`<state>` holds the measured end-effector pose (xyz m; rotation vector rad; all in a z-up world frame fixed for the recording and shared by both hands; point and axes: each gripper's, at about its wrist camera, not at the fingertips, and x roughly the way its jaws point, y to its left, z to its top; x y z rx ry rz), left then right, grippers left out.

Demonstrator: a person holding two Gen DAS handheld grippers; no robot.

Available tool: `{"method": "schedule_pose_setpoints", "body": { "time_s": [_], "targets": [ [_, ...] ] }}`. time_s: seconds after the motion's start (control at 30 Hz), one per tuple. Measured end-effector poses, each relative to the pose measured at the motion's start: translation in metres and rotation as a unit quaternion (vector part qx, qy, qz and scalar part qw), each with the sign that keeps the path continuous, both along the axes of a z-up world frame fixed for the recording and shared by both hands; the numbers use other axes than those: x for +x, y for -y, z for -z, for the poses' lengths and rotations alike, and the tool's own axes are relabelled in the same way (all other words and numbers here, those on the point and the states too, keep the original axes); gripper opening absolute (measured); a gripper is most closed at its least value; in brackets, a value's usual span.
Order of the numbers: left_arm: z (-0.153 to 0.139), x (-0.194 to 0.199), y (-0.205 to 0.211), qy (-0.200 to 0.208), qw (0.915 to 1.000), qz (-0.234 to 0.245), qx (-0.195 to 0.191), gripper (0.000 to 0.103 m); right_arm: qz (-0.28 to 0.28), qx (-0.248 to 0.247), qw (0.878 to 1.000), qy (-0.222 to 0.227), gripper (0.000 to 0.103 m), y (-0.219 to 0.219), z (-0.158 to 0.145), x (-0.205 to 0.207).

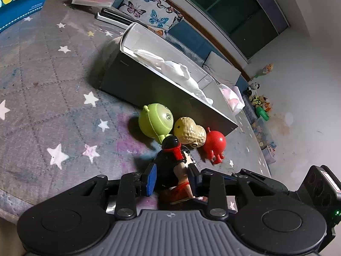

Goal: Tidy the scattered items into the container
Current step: 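Tighten both grippers on the doll and lift it off the table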

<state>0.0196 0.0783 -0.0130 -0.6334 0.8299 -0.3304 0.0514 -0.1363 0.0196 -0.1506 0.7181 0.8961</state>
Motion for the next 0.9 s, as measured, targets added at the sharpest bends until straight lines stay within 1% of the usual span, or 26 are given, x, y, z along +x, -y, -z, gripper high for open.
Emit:
{"method": "schedule_pose_setpoints", "body": {
  "time_s": [0.13, 0.33, 0.53, 0.63, 0.7, 0.9],
  "targets": [
    [0.002, -0.002, -0.006, 0.0, 1.0, -0.004, -0.009, 0.036, -0.001, 0.011, 1.0, -0.009, 0.062, 0.001, -0.001, 0.002],
    [0.007, -0.004, -0.014, 0.001, 0.9998, -0.007, -0.019, 0.036, -0.007, 0.02, 1.0, -0.01, 0.062, 0.0, -0.004, 0.0],
    [0.011, -0.005, -0.023, 0.0, 0.9995, -0.021, -0.023, 0.034, -0.008, 0.017, 1.0, -0.015, 0.062, -0.001, -0.002, -0.001],
    [0.012, -0.004, -0.026, -0.002, 0.9995, -0.027, -0.018, 0.034, -0.006, 0.016, 1.0, -0.016, 0.062, -0.003, 0.001, 0.001],
    [0.015, -0.003, -0.027, -0.007, 0.9994, -0.029, -0.015, 0.034, -0.002, 0.015, 1.0, -0.017, 0.062, -0.003, 0.002, 0.003],
    [0.018, -0.002, -0.03, -0.007, 0.9993, -0.032, -0.02, 0.034, 0.01, 0.005, 1.0, -0.021, 0.061, -0.002, 0.009, 0.009]
  ]
}}
